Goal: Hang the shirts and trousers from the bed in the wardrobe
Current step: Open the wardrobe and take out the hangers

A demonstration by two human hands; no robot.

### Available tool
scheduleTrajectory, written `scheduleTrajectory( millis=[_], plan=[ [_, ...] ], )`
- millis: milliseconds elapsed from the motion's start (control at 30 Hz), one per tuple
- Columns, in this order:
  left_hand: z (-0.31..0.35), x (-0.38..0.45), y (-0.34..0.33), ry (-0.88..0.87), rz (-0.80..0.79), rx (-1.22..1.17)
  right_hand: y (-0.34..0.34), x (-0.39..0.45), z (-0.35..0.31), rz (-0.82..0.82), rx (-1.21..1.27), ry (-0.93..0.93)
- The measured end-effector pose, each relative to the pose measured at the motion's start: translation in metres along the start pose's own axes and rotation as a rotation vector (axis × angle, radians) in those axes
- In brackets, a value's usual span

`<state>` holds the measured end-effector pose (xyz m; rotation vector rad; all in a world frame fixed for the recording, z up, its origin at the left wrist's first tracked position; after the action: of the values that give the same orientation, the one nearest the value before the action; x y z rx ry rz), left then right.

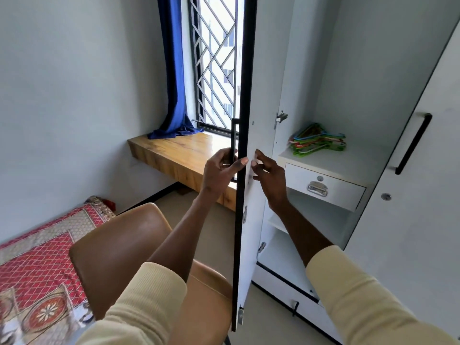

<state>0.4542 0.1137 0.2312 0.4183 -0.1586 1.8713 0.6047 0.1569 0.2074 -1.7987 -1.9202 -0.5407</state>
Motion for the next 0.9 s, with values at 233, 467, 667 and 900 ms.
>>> scheduleTrajectory(
  millis=[233,467,667,900],
  plan=[
    [-0.009,-0.004,-0.008,-0.34,0.267,0.099,0.0,0.002,0.015,-0.049,-0.07,-0.069],
    [0.001,-0.039,-0.065,-0.82,0.478,0.511,0.034,0.018,0.021,-0.205,-0.141,-0.124],
    [-0.021,-0.02,-0.136,-0.462,0.166,0.737,0.121,0.031,0.037,-0.148,-0.228,-0.192],
    [-0.066,0.028,-0.191,-0.043,0.044,0.69,0.219,0.055,0.056,-0.033,-0.234,-0.328]
  ],
)
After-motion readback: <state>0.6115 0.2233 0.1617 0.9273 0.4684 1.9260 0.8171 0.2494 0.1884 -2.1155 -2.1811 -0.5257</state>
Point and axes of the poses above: each hand's wrist, its own x-axis towards the middle knuckle, its own y-axis out of the back of the hand, z = x × y, the point moved 2 cm from there along x, towards the middle knuckle, and after that the axes turned 11 degrees about y, right-handed, at the moved point
